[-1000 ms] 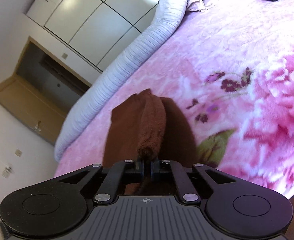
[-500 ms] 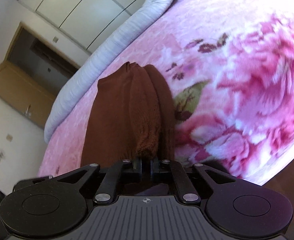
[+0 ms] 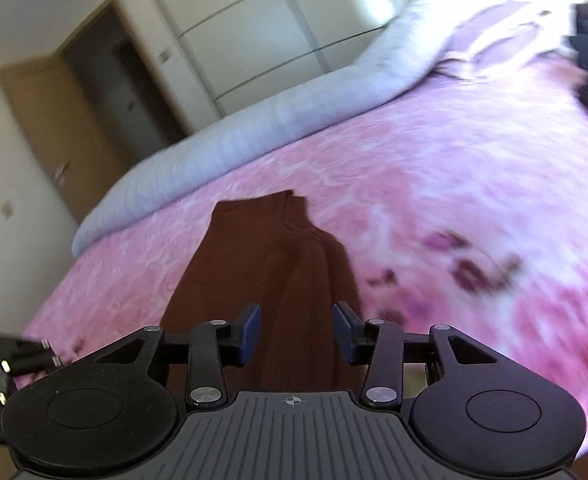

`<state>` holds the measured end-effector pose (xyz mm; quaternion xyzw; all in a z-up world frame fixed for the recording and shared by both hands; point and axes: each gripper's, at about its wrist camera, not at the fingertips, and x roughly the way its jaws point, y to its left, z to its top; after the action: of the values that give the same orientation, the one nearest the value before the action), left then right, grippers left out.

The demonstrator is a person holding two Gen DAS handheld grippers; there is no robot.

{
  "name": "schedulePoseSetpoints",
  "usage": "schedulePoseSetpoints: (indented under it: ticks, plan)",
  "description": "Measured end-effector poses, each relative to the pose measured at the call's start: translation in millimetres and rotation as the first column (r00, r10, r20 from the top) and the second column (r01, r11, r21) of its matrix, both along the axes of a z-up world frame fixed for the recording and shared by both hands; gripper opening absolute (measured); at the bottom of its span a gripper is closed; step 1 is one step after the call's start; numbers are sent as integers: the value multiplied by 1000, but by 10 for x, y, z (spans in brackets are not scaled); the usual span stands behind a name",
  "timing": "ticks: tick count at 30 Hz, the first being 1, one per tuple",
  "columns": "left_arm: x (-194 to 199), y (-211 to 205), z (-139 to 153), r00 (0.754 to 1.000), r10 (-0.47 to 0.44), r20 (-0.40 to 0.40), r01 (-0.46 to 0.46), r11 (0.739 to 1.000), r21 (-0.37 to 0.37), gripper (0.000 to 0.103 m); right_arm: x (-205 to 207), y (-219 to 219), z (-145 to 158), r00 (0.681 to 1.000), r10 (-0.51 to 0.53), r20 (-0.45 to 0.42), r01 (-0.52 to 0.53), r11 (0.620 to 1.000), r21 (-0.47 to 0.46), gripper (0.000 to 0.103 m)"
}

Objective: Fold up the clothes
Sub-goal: 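Open both grippers and release the lengthwise-folded vest on the bed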

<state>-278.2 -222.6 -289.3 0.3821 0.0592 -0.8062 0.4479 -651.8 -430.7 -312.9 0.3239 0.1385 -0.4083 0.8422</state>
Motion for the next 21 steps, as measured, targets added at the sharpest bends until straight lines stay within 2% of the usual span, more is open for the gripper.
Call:
schedulePoseSetpoints:
  ticks: [5, 10, 12, 16, 19, 21]
  plan:
    - [72, -608, -38, 996, 94, -7, -94, 996, 5, 34, 498, -840, -156, 994, 91, -65, -92, 996, -18, 44]
    - [25, -873, -209, 996, 84, -25, -83, 995, 56, 34, 820, -1447, -490, 977, 126, -170, -114, 990, 81, 44]
    - [-18, -863, -248, 998, 62, -26, -60, 997, 48, 34, 836, -1499, -570, 973, 165, -159, -151, 983, 101, 9]
    - [-164, -814, -285, 1000, -3, -25, 4, 1000, 24, 34, 660, -1497, -470, 980, 136, -144, -128, 990, 60, 10]
    - [-223, -874, -408, 1000, -10, -15, 11, 999, 43, 34, 576, -1594, -637, 981, 117, -153, -102, 989, 102, 11]
    - [-202, -886, -414, 1000, 6, -28, -4, 999, 47, 35, 530, -1596, -696, 987, 113, -119, -100, 989, 108, 14]
